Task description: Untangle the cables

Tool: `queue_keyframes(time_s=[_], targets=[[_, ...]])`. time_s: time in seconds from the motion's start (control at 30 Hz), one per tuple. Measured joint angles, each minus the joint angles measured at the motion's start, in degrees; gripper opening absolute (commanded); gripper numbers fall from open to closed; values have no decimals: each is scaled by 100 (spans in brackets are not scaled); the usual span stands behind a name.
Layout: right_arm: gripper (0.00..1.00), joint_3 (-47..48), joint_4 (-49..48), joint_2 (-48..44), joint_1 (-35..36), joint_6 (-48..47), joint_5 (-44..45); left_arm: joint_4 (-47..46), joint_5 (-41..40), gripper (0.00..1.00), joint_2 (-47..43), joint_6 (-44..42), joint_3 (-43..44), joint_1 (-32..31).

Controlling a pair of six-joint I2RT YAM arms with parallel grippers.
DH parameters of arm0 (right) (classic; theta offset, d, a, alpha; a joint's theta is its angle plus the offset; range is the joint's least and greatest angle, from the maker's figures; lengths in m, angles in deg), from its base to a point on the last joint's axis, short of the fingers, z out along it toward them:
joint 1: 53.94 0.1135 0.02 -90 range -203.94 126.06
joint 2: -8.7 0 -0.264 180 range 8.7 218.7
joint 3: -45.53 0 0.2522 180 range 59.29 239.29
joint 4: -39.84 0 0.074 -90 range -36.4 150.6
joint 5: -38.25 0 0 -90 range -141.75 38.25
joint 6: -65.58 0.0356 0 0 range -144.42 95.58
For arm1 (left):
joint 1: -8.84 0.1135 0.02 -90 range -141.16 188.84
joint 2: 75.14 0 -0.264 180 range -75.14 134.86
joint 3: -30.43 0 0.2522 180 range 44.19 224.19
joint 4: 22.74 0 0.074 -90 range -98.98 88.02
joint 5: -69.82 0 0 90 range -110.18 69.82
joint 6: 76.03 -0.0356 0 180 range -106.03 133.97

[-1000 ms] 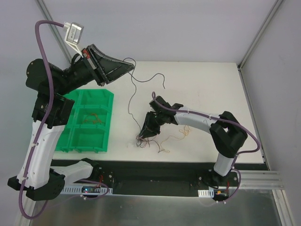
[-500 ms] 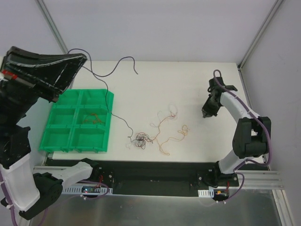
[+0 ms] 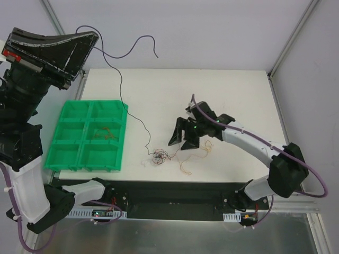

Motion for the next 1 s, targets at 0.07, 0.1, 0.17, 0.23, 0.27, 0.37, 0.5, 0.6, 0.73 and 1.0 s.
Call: queue_keyframes(time_s=[0.07,0.1,0.17,0.23,0.27,0.37,0.5,0.6,0.73,1.0], targets=[[74,-114,-540,295,448,728,-234,-284,-98,0,103,151,20,0],[73,-114,-706,461,581,962,-304,-398,-114,0,157,203,52,0],[74,-111,-1141,920,872,1539,-444,-713,-164,0,330,398,214,0],[73,-109,-1456,1327,1075,2013,-538,-1001,-210,0,542,603,455,0],[70,-105,-1624,1563,1189,2319,-577,-1119,-229,0,649,688,581,0],[62,-90,-1882,1961,1335,2909,-601,-1381,-260,0,887,894,879,0],[38,15,-2070,2293,1298,3477,-584,-1572,-334,0,999,1043,935,0],[29,144,-2107,2527,1165,3716,-540,-1611,-382,0,1016,1064,935,0],[25,306,-1792,2640,800,3670,-245,-1598,-409,0,960,935,935,0],[31,557,-302,2459,-1300,2448,1631,-1128,-811,0,470,127,767,0]])
